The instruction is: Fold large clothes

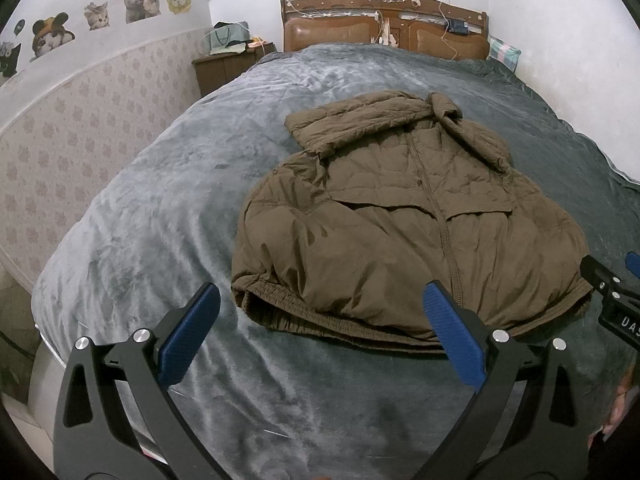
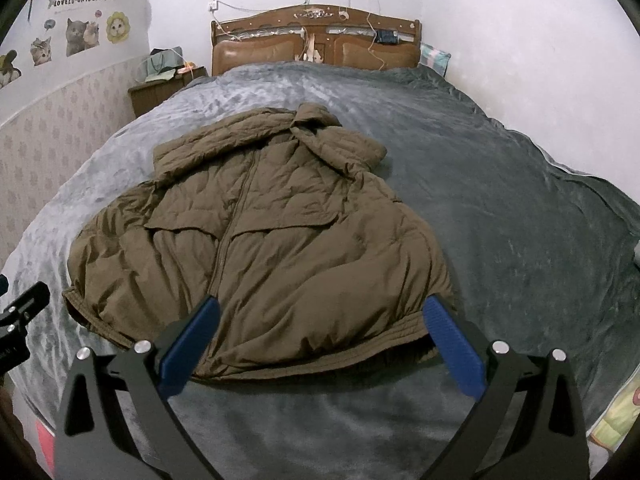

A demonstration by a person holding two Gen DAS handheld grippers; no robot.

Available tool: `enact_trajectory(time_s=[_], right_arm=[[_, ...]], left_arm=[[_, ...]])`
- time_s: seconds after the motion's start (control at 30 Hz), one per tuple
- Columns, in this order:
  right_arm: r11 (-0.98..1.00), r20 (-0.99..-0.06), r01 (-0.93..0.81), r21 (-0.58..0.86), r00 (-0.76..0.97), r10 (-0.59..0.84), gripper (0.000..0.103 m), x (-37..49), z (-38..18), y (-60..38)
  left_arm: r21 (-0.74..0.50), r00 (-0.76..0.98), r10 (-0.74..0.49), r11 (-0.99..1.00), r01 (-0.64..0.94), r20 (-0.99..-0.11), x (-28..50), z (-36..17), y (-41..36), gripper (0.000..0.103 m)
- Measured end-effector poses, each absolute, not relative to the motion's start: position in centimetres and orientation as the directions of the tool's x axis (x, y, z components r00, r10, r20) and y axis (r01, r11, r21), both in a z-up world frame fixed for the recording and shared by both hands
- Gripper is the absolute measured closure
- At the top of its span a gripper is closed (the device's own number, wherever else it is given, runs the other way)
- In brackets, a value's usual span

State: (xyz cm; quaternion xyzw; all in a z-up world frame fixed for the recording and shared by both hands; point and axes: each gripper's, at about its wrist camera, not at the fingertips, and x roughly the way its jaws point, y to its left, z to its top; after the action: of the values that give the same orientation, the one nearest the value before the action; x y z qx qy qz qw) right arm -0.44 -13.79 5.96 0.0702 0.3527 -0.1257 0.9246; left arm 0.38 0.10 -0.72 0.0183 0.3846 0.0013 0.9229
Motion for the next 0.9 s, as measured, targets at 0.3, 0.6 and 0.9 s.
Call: enact_trajectory(time_s=[0.3, 0.6, 0.9], right_arm=[[0.958, -0.675, 0.282, 0.046, 0.716, -0.178, 0.002, -0.49, 5.79, -13.96], [0.959, -0.676, 0.282, 0.036, 0.713, -0.184, 0.002, -0.47, 5.73, -13.82], [0.959, -0.676, 0.281, 0.035, 0.713, -0.184, 0.002, -0.42, 5.74, -13.85]], left_arm=[[0.038, 0.705, 0.018, 0.999, 0.013, -0.709, 0.41, -0.82, 0.17, 0.003], [0.042, 0.704, 0.020, 0.999, 0.014, -0.710, 0.56, -0.80, 0.38, 0.003], [0.045, 0.705, 0.022, 0.999, 0.014, -0.708, 0.44, -0.77, 0.21, 0.003]])
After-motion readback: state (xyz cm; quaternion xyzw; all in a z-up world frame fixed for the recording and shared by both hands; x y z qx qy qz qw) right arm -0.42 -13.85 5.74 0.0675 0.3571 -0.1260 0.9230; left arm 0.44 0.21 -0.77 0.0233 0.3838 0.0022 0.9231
